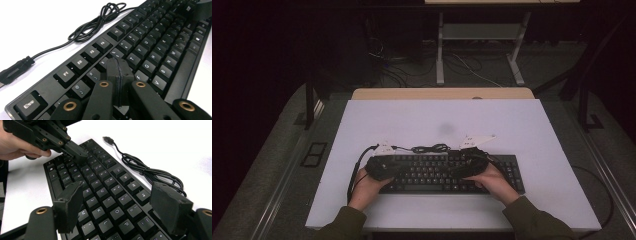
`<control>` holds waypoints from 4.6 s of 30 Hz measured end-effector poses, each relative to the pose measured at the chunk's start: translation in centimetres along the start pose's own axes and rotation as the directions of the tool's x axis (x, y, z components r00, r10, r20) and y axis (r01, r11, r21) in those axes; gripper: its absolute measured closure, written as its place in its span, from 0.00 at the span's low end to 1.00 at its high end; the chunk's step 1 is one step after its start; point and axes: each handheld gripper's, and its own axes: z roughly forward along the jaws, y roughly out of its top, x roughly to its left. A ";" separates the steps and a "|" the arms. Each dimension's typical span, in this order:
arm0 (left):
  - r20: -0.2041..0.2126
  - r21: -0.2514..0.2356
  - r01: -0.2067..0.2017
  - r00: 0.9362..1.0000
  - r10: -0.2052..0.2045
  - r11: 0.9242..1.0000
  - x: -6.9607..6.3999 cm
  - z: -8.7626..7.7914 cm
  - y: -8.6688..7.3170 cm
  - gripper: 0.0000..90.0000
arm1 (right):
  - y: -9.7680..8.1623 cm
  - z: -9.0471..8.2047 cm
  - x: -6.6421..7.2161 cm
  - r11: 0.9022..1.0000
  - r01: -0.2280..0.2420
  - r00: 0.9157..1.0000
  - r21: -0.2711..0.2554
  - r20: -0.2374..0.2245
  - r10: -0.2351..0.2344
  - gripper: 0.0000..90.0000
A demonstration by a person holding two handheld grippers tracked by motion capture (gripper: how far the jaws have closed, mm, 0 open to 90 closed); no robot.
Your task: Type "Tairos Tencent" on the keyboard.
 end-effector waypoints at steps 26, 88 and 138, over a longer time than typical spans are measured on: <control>-0.002 -0.042 0.014 1.000 -0.014 0.999 -0.6 -1.1 0.2 0.87 | 0.0 0.0 0.7 1.000 0.011 0.998 0.010 -0.056 -0.010 0.56; -0.054 -0.062 0.038 0.998 -0.041 0.997 -1.1 -2.6 -1.1 0.49 | -0.2 4.0 2.8 0.976 0.151 0.973 0.159 -0.199 -0.118 0.99; 0.087 -0.044 -0.016 0.996 0.020 0.999 -1.4 1.3 1.9 0.99 | -1.4 0.1 0.8 0.998 0.012 1.000 0.058 -0.010 -0.011 0.30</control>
